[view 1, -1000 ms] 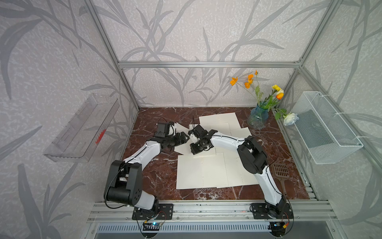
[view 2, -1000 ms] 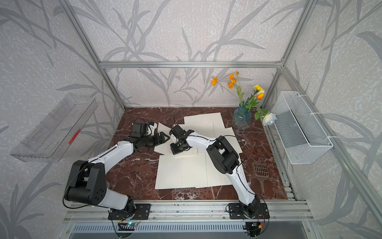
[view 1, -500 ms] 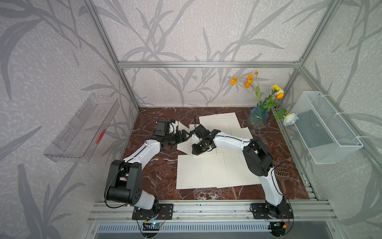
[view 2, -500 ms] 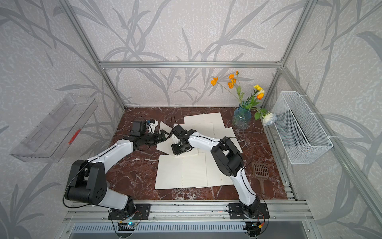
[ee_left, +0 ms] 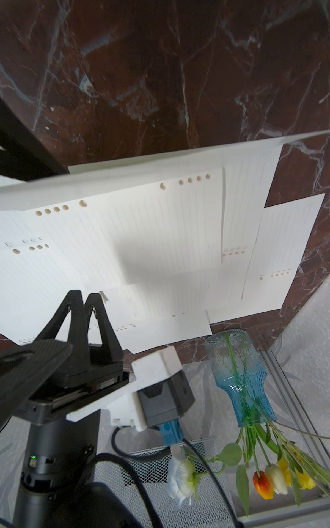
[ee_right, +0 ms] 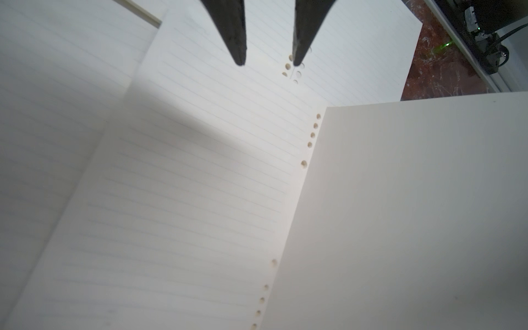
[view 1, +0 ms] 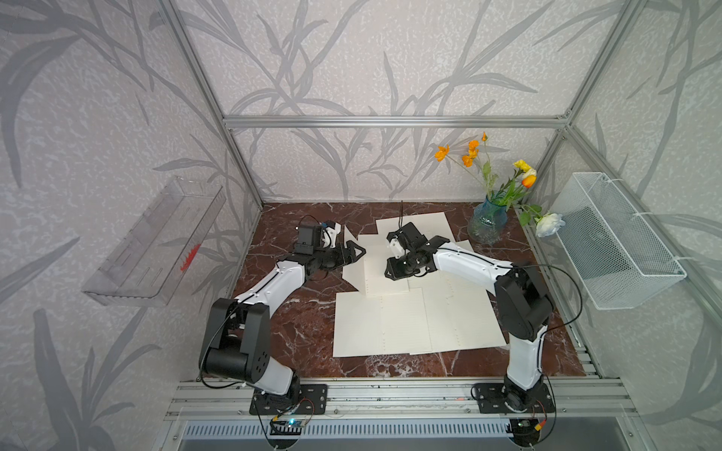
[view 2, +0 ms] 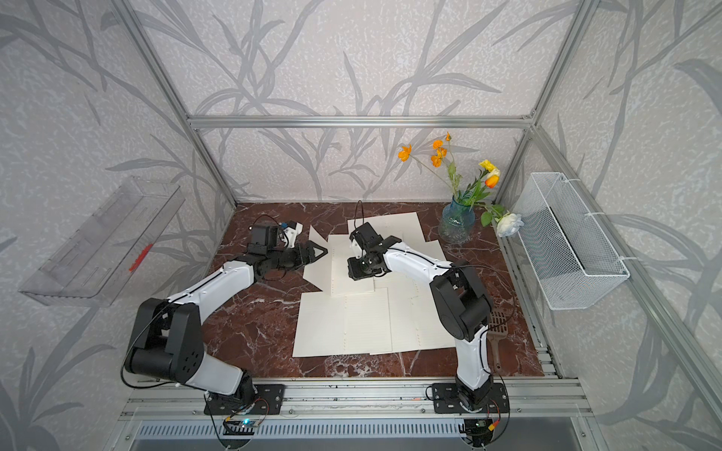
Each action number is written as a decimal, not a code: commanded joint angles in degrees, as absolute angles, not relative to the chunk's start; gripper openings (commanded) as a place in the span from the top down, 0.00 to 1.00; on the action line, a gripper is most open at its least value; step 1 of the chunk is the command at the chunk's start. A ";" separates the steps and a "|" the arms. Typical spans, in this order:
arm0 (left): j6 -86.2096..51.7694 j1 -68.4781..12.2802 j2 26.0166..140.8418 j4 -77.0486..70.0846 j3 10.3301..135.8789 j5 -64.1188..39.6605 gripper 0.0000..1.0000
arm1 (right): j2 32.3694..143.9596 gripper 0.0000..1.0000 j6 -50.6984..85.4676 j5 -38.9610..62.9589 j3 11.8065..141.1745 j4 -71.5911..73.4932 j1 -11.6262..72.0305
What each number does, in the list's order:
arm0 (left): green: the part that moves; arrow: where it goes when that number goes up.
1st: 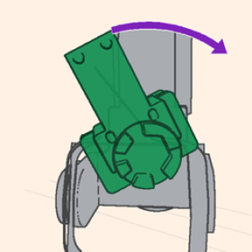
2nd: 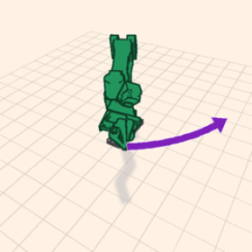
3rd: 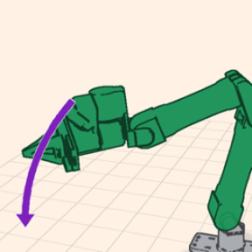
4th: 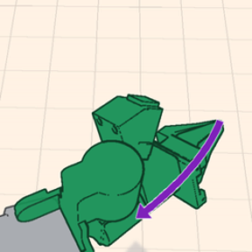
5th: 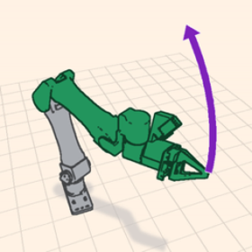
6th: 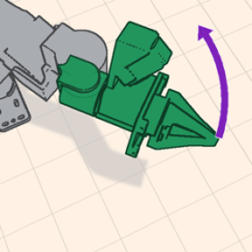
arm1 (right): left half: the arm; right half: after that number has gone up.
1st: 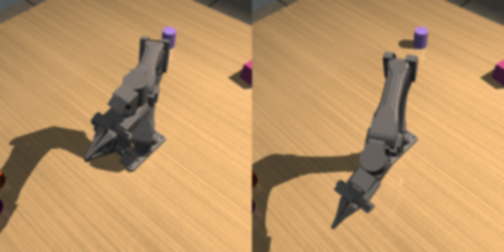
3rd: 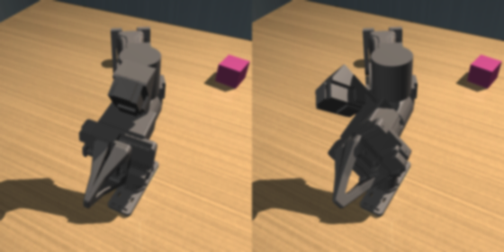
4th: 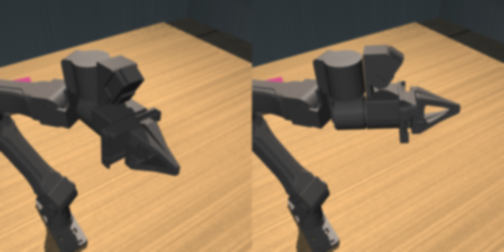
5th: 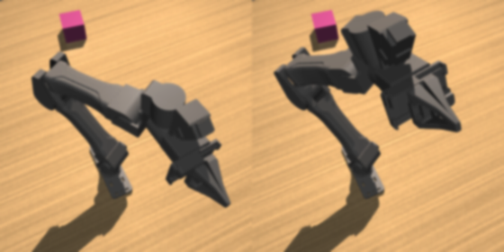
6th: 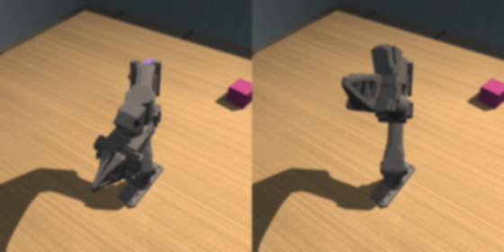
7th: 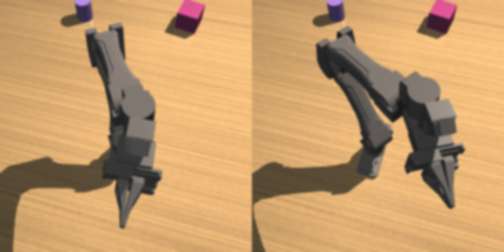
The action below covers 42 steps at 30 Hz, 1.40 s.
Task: Close the notebook
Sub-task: Close the notebook at the center of the board.
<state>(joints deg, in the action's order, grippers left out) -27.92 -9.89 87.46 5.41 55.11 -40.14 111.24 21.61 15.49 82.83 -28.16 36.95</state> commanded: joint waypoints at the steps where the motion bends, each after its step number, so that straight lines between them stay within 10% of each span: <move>1: -28.30 -11.52 88.69 3.36 57.34 -42.01 0.15 | 108.01 0.70 22.44 14.91 80.86 -27.60 35.33; 23: -30.42 -19.25 97.39 0.61 61.74 -42.45 0.15 | 100.77 0.54 22.47 14.68 74.07 -28.17 27.49; 42: -25.99 -19.12 95.25 14.21 58.22 -29.19 0.19 | 104.86 0.61 22.78 20.01 73.56 -25.67 27.14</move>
